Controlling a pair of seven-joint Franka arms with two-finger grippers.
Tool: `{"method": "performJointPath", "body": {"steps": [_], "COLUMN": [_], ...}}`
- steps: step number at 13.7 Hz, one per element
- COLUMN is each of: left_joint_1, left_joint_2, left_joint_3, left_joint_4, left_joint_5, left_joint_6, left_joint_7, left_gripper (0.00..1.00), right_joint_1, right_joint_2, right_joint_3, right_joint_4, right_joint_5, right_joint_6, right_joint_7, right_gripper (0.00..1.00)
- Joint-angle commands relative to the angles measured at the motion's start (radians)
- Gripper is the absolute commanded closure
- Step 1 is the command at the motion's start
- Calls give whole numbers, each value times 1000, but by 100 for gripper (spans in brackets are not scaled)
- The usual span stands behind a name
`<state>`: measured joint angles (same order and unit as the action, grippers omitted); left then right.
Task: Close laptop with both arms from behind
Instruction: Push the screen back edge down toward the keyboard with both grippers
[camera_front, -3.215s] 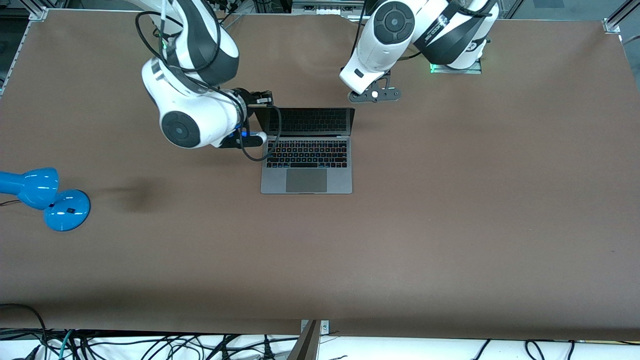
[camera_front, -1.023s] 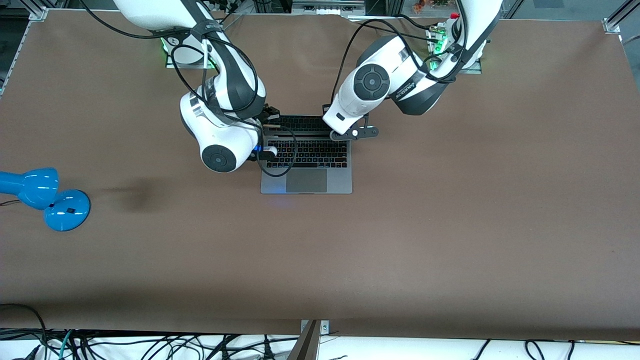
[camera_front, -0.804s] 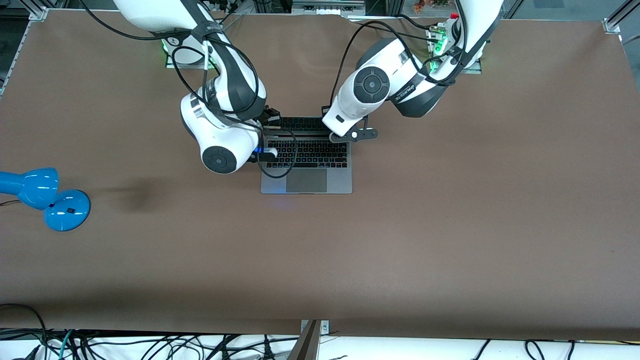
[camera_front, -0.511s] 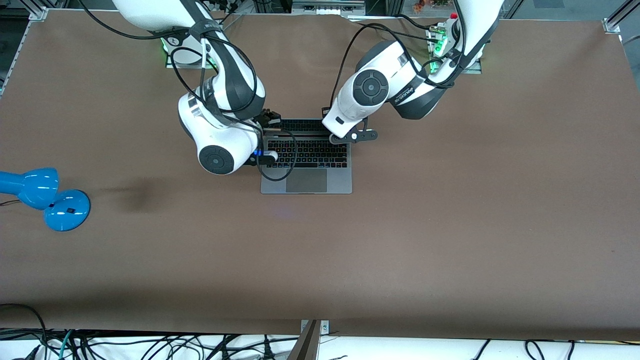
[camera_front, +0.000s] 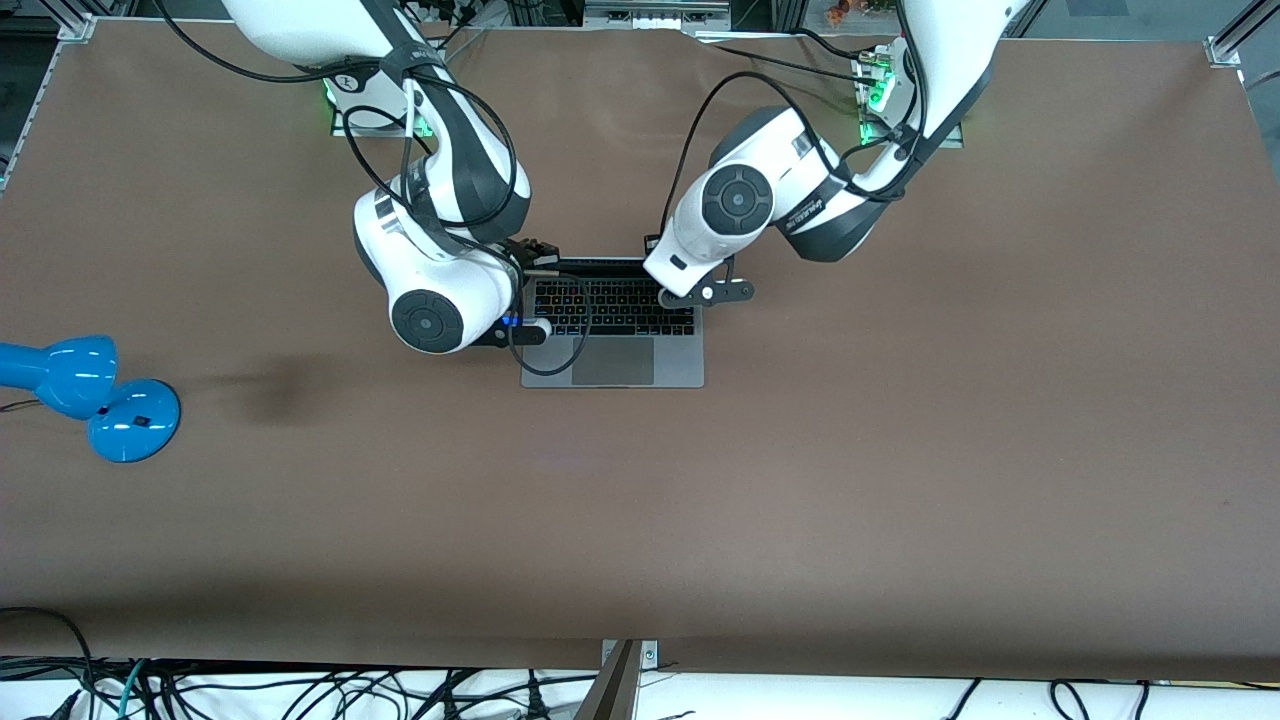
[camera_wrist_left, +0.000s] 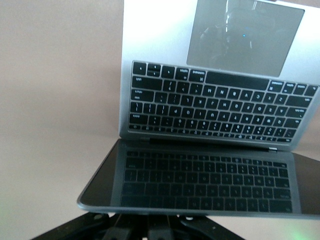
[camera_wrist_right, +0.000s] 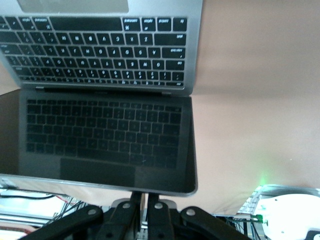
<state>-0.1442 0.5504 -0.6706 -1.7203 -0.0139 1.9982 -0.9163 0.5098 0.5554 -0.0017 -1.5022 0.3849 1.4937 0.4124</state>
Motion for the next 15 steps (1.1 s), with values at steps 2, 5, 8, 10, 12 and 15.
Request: {"method": "performJointPath", "body": {"steps": [2, 5, 8, 10, 12, 15], "left_joint_1": [-9, -9, -12, -12, -12, -14], "left_joint_2": [66, 78, 106, 123, 150, 175], "left_joint_3": [-1, 3, 9, 13, 13, 14], "left_joint_4": [74, 84, 116, 125, 149, 162], "left_joint_5": [58, 60, 77, 92, 126, 155], "left_joint_6": [-9, -9, -9, -9, -9, -9], "left_joint_7": [-33, -33, -33, -33, -33, -33], "left_gripper": [100, 100, 100, 100, 100, 100], "right_joint_1": [3, -2, -4, -4, -5, -5], "right_joint_2": [20, 23, 29, 35, 41, 63], "right_joint_3": [2, 2, 2, 2, 2, 2], "right_joint_4": [28, 27, 28, 28, 28, 28], "right_joint_5": [-34, -40, -40, -41, -41, -55], "right_joint_6": [31, 74, 97, 118, 135, 172], "right_joint_7": [-15, -47, -49, -53, -57, -58], "right_gripper": [90, 90, 90, 90, 90, 91]}}
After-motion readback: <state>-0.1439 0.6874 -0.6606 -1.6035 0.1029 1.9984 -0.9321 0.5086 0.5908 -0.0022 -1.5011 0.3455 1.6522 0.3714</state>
